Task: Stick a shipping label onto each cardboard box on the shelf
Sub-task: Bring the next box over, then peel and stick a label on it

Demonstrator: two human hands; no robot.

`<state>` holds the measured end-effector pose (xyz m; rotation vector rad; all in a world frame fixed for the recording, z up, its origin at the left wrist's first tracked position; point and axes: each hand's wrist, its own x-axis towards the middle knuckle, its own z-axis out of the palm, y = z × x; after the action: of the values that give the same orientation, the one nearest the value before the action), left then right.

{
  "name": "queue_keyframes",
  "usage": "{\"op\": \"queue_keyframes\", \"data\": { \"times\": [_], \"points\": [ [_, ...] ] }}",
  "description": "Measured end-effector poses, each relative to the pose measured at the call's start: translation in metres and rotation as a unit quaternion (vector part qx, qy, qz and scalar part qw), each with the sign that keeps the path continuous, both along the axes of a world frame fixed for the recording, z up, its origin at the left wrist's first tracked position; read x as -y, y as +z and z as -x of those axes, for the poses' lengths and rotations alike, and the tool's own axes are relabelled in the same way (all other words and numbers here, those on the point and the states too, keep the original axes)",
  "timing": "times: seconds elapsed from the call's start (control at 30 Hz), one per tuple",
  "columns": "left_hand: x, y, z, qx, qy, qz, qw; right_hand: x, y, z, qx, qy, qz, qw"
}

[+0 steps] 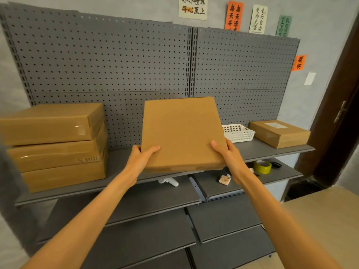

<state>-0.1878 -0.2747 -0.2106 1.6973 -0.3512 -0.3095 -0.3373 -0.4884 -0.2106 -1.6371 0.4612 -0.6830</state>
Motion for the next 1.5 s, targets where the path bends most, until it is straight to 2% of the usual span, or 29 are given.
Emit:
{"op": "queue_keyframes", "data": {
  "times": [0.27, 0.67, 1.0, 1.5],
  "points": [
    [0.043, -0.032, -0.063, -0.064, 0.017, -0.026, 0.998, 0.045, -0.03, -0.072, -0.054, -0.025, -0.006, 0.998],
    [0.084, -0.069, -0.142, -0.155, 0.057, -0.056, 0.985, 0.106, -0.074, -0.176, -0.166, 0.018, -0.044, 0.985],
    [0.108, -0.078, -0.165, -0.146, 0.097, -0.097, 0.98, 0.14, -0.079, -0.222, -0.226, 0.059, -0.049, 0.971],
    [0.108, -0.083, -0.184, -0.123, 0.087, -0.185, 0.971, 0.158, -0.096, -0.237, -0.275, 0.099, -0.054, 0.955]
  ]
}}
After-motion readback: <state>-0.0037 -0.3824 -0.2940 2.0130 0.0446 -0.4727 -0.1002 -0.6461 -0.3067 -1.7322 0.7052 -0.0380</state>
